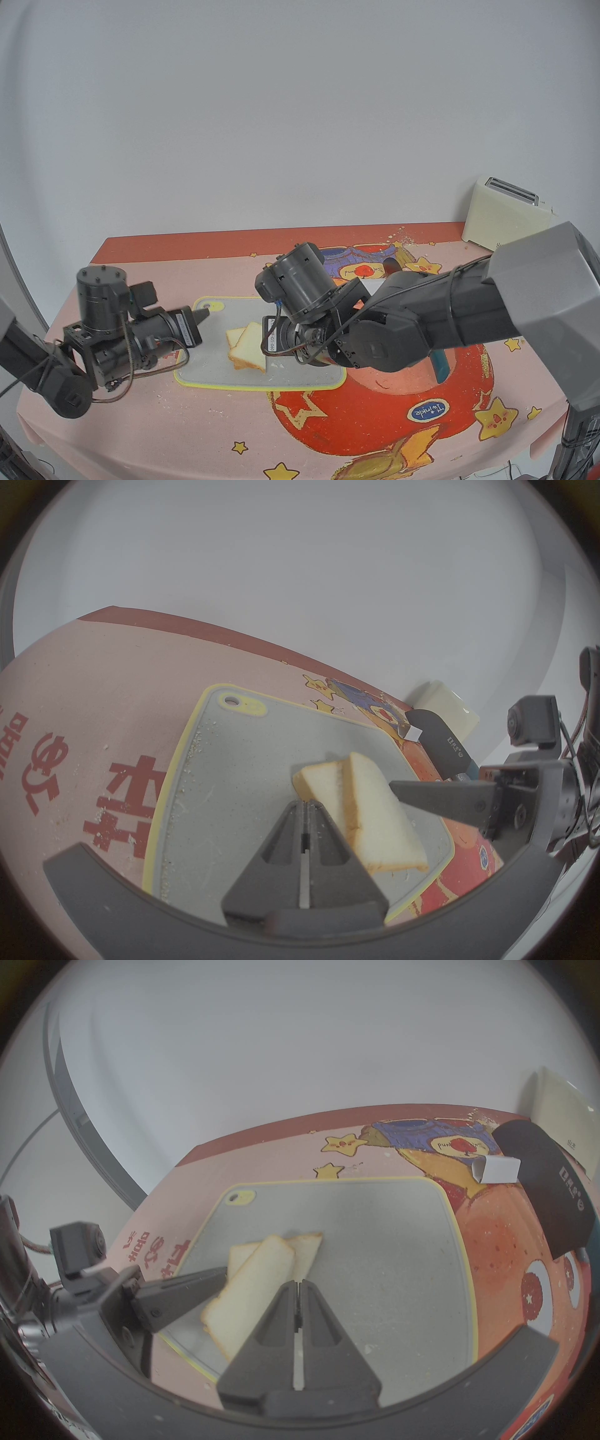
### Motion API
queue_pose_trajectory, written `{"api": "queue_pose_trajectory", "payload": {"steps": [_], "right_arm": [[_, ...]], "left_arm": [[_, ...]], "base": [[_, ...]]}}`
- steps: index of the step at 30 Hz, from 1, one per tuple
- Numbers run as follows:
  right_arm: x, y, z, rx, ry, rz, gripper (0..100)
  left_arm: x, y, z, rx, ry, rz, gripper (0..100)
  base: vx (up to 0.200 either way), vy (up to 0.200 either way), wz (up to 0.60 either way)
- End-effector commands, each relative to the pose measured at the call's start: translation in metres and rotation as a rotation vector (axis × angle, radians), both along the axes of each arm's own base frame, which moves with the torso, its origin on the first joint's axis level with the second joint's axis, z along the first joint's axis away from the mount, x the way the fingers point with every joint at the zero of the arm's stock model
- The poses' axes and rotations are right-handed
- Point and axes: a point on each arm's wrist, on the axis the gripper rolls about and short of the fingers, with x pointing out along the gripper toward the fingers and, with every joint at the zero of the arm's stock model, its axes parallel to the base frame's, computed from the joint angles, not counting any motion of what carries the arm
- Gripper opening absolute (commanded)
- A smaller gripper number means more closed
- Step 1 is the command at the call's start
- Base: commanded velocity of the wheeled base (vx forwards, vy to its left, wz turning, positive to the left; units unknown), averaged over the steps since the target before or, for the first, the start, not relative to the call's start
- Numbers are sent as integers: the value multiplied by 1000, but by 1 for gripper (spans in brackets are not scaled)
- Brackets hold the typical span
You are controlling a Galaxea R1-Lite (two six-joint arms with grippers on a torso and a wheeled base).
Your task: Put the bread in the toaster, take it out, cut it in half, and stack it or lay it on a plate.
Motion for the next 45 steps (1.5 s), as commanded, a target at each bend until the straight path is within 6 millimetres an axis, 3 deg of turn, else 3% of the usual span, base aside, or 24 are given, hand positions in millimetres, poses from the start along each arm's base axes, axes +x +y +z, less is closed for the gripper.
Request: {"api": "queue_pose_trajectory", "payload": {"steps": [1,2,3,4,11,16,23,28,37,45], "right_arm": [[-20,-13,5,-21,17,19,0],[-21,-13,5,-21,18,19,0],[-21,-12,5,-21,18,21,0],[-22,-12,6,-16,18,19,0],[-18,-8,-1,-22,19,19,0],[-12,2,-8,-20,15,24,0],[-7,16,-19,-19,14,34,0],[-3,23,-24,-15,9,34,0],[-5,27,-21,-3,1,43,0],[-13,35,-16,9,-9,69,0]], "left_arm": [[-28,34,59,-13,-190,33,0],[-39,48,75,-2,-189,35,0],[-39,49,76,-3,-186,34,0],[-42,61,82,-18,-93,-5,100],[-28,85,95,-265,99,-137,100],[-2,85,70,-307,225,-143,100],[13,85,43,-316,330,-127,100],[24,82,26,-319,394,-128,100],[29,53,6,-250,475,-108,100],[32,52,6,-291,506,-75,100]], "base": [[0,0,0],[0,0,0],[0,0,0],[0,0,0],[0,0,0],[0,0,0],[0,0,0],[0,0,0],[0,0,0],[0,0,0]]}}
